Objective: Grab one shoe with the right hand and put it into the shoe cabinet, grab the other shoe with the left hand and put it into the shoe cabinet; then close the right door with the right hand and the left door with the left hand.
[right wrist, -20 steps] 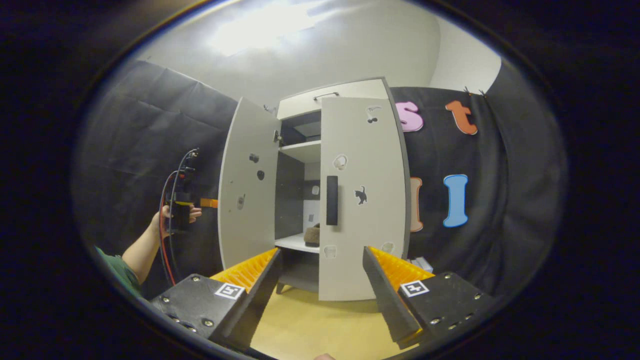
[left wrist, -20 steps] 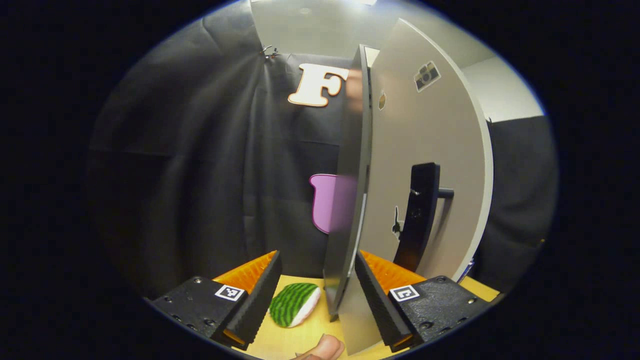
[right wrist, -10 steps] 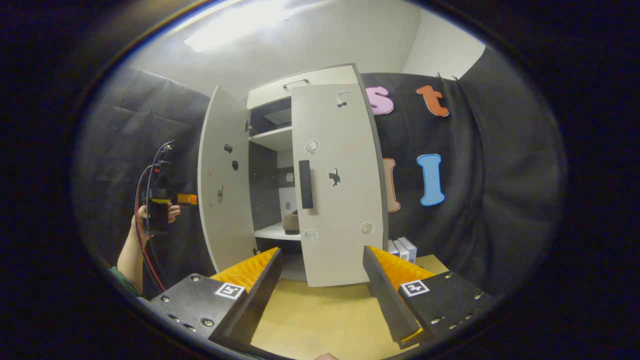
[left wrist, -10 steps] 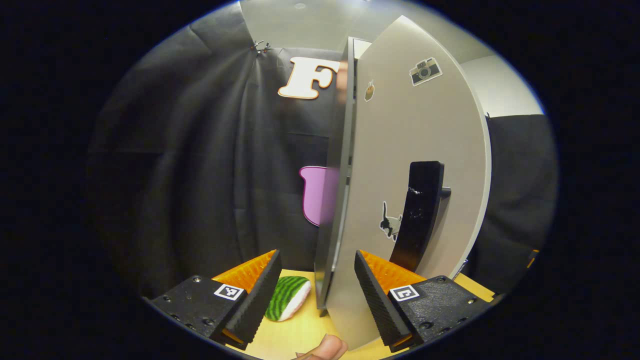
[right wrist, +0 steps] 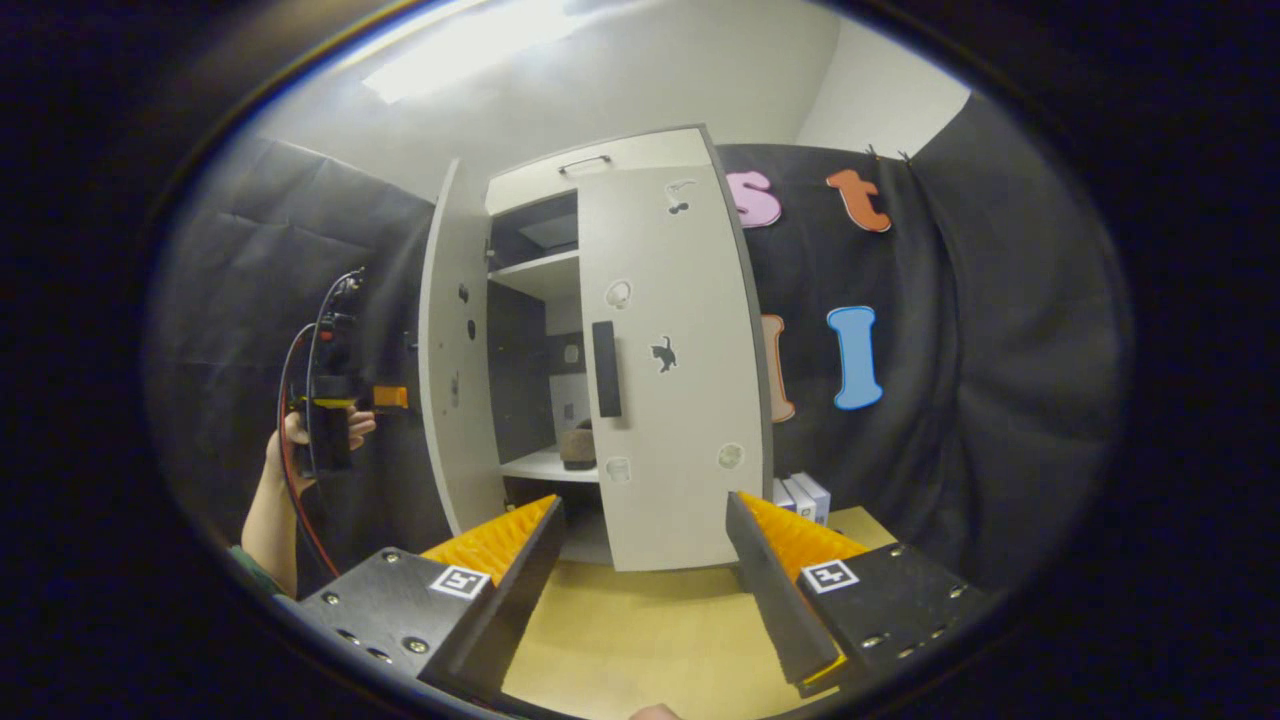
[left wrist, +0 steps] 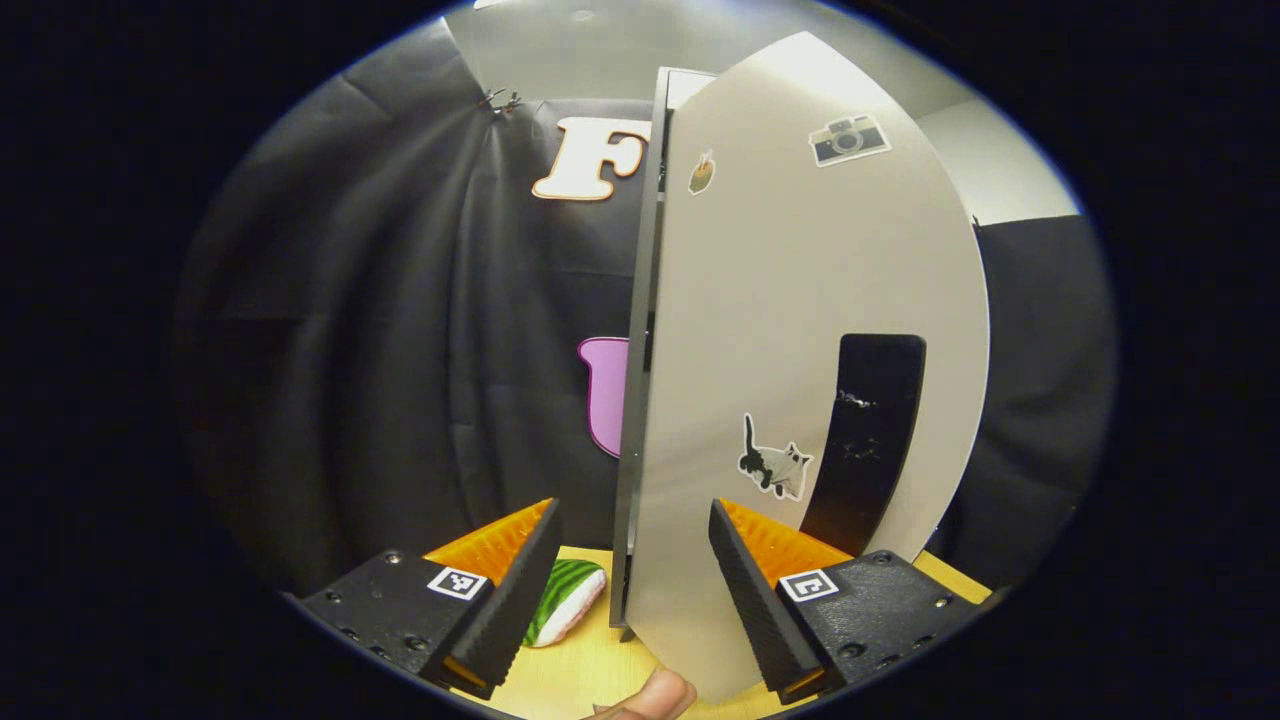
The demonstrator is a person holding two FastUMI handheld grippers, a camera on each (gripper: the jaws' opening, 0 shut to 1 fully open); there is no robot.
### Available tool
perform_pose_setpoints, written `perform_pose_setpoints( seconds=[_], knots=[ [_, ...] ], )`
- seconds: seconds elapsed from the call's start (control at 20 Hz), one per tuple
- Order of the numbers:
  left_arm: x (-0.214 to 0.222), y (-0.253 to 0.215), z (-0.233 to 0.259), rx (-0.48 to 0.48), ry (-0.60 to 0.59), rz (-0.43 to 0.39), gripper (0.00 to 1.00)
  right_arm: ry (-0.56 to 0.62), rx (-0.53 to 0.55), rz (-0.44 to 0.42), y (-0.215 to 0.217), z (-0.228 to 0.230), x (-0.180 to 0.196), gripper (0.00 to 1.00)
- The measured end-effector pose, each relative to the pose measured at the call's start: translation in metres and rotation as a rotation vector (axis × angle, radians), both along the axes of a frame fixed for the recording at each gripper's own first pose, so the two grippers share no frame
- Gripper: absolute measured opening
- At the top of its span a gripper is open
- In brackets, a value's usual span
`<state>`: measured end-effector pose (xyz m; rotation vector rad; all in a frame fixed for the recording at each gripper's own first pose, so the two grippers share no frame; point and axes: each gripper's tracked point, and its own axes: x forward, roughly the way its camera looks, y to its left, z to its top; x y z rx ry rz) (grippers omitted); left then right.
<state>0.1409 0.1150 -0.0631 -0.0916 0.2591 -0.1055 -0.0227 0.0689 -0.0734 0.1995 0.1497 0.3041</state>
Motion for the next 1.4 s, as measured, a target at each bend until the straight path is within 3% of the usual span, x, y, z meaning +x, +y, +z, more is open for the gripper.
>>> perform_pose_setpoints(
  seconds=[0.3, 0.35, 0.4, 0.7, 0.85, 1.0, 1.05, 1.2, 1.25, 1.3, 1.4],
  knots=[
    [0.006, -0.024, -0.004, -0.006, 0.03, 0.001, 0.91, -0.006, 0.06, -0.004, 0.016, 0.007, 0.007, 0.98],
    [0.007, -0.029, -0.004, 0.003, 0.03, -0.005, 0.86, -0.009, 0.06, -0.004, 0.016, 0.005, 0.008, 0.98],
    [0.006, -0.035, -0.005, 0.016, 0.026, -0.012, 0.91, -0.014, 0.061, -0.007, 0.017, 0.006, 0.008, 0.98],
    [-0.002, -0.086, 0.0, 0.047, 0.01, -0.062, 0.9, -0.028, 0.069, -0.082, 0.002, 0.01, 0.021, 0.97],
    [-0.021, -0.102, 0.014, 0.034, -0.02, -0.059, 0.94, -0.026, 0.047, -0.116, -0.005, 0.008, 0.03, 0.97],
    [-0.047, -0.118, 0.025, 0.012, -0.052, -0.07, 0.91, -0.008, 0.037, -0.139, -0.012, 0.004, 0.034, 0.97],
    [-0.058, -0.121, 0.029, 0.019, -0.058, -0.069, 0.94, -0.003, 0.036, -0.136, -0.013, 0.004, 0.035, 0.97],
    [-0.095, -0.123, 0.04, 0.038, -0.086, -0.037, 0.95, -0.008, 0.019, -0.156, -0.022, 0.008, 0.038, 0.97],
    [-0.105, -0.123, 0.04, 0.04, -0.084, -0.026, 0.91, -0.012, 0.014, -0.158, -0.023, 0.01, 0.037, 0.97],
    [-0.115, -0.123, 0.037, 0.045, -0.077, -0.021, 0.94, -0.016, 0.012, -0.156, -0.022, 0.012, 0.035, 0.97],
    [-0.135, -0.133, 0.025, 0.074, -0.06, -0.058, 0.95, -0.023, 0.011, -0.15, -0.02, 0.014, 0.033, 0.98]
  ],
)
